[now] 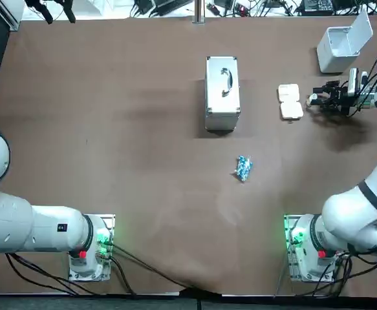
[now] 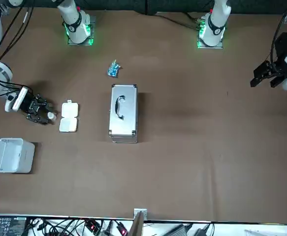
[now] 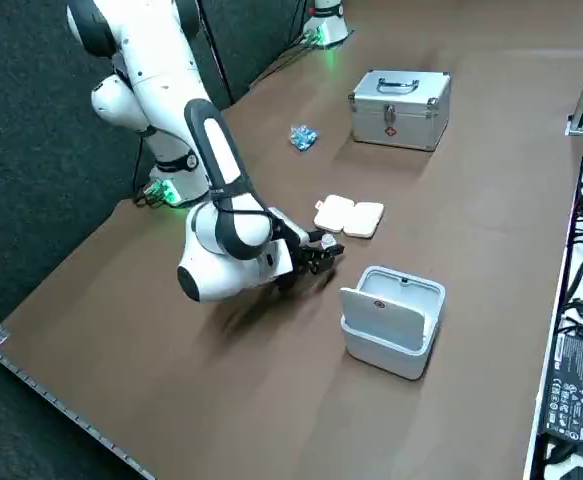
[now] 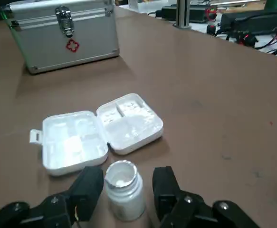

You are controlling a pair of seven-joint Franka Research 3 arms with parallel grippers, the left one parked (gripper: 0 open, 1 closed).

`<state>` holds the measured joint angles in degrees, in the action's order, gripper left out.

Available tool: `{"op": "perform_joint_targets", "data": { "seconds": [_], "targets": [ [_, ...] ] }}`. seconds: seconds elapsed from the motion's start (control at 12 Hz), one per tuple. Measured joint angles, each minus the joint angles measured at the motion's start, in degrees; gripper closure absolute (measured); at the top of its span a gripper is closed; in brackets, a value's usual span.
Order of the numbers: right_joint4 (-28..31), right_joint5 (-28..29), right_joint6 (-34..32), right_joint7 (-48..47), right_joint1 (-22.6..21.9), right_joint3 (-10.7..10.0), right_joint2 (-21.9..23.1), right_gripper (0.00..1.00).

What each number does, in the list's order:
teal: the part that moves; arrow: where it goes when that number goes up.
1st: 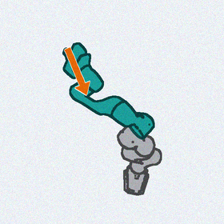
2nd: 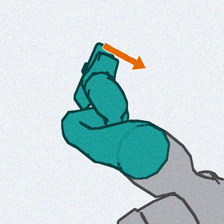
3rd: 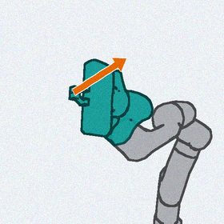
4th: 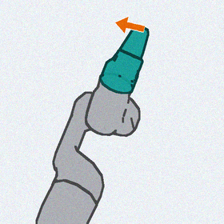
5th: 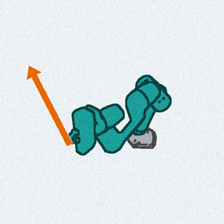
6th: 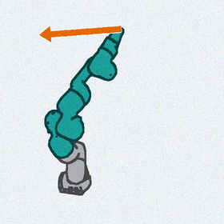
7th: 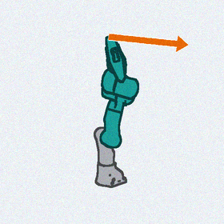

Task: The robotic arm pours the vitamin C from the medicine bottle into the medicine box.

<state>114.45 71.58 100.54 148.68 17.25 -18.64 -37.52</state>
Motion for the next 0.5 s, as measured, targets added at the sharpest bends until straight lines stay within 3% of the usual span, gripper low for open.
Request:
{"op": "perform_joint_targets", "data": {
  "seconds": [0.5],
  "targets": [
    [2.1, -5.0, 0.0, -3.0, -0.2, -1.6, 2.9, 0.33]
  ]
}}
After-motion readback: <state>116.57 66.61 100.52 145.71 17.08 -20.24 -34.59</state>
